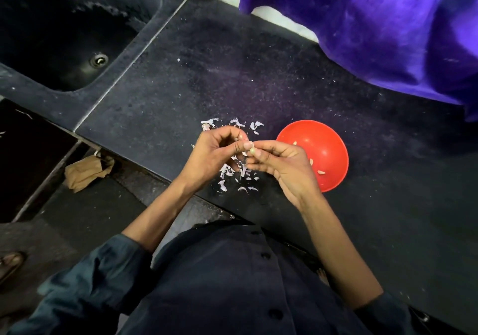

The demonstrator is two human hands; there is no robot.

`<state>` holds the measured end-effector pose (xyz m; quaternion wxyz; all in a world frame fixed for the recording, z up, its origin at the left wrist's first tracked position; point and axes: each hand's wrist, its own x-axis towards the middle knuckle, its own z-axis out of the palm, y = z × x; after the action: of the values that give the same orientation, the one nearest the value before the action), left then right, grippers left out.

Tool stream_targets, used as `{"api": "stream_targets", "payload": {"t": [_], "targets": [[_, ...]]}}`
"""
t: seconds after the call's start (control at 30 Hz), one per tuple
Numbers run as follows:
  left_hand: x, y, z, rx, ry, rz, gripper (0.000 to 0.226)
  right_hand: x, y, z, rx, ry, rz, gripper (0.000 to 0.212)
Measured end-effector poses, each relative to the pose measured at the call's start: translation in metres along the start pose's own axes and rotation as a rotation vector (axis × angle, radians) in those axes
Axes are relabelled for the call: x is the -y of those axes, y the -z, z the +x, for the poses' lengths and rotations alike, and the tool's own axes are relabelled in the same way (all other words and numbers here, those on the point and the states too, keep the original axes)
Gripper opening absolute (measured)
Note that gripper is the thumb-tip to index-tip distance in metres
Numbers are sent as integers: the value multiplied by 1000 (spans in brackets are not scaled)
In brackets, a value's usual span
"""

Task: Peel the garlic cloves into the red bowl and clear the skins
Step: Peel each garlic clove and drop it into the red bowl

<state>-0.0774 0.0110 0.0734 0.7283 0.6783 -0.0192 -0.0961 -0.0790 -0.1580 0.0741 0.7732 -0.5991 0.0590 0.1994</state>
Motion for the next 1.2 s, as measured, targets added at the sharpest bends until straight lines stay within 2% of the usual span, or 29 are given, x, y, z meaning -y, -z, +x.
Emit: {"api": "stream_targets", "payload": {"t": [0.4,0.6,0.8,1.07,1.2], "targets": [[-2,-27,-15,4,-34,-72,9,5,14,-17,75,-42,129,19],[4,-29,-18,-75,-112,88,6,3,15,-20,65,-26,107,22],[4,-16,-15,-148,-266,379,13,-3,-4,-19,41,-30,164,25],[-6,6,-16,-55,-317,388,15,-2,-32,-18,16,-92,397,27],[-3,11,-18,-24,-282,348,18,-2,-38,-18,21,-105,456,29]]}}
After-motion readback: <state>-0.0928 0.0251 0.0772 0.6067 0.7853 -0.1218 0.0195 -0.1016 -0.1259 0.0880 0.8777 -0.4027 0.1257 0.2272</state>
